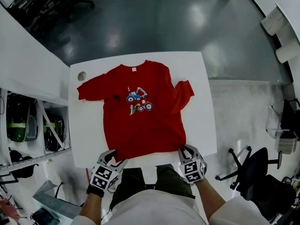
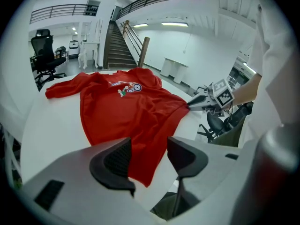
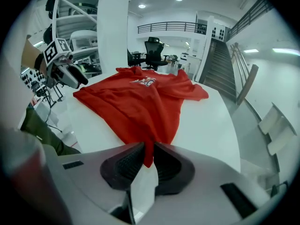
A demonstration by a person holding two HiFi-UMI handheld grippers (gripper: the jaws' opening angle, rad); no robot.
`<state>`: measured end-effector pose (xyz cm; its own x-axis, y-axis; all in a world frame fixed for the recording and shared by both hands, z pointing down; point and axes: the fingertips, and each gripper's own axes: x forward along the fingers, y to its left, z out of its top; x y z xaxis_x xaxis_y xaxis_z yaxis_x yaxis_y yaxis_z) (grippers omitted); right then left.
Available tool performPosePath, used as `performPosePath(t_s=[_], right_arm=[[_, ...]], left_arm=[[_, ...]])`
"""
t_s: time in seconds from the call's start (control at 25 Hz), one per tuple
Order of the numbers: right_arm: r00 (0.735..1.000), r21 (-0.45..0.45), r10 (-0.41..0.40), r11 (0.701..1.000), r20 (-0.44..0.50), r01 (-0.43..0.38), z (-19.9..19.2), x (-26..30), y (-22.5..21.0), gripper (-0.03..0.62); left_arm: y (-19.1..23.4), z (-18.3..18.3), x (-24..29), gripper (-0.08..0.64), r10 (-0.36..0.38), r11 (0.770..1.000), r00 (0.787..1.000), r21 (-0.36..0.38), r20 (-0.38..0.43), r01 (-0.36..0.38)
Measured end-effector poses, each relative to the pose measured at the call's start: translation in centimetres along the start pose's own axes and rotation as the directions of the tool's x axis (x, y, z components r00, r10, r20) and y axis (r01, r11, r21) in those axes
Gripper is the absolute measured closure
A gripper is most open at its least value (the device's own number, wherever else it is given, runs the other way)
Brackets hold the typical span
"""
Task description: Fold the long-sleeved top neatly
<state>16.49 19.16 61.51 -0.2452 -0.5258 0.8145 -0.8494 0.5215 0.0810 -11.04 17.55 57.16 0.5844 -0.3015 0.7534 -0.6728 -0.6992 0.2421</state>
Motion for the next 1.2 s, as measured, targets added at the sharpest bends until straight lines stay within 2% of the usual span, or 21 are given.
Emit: performPosePath(t_s=[0.4,0.64,0.88,1.2], right_arm=[[1.000,0.021,-0.018,1.000,-0.009,0.018,-0.6,-0.4,0.4,0.517],[1.000,0.017,-0.018,1.000,-0.010,0.019,-0.6,-0.5,0.4,0.517],[1.000,0.009,-0.009,1.000,-0.023,0.009,-0.6,-0.6,0.7,0.517],[0.999,0.000,0.012,1.000,-0.031,-0.012,-0.8,-0.7,1.6,0.517]], left_arm=[[0.5,-1.7,0.3,0.319,0.016,0.998,0.998,0.055,-0.067,-0.012],[1.0,-4.4,1.1,0.387,0.113,0.975,0.973,0.212,-0.201,-0.069],[1.4,-5.4,1.2,0.463,0.177,0.939,0.945,0.334,-0.275,-0.078],[1.9,-6.6,0.4,0.468,0.174,0.936,0.935,0.346,-0.310,-0.059]])
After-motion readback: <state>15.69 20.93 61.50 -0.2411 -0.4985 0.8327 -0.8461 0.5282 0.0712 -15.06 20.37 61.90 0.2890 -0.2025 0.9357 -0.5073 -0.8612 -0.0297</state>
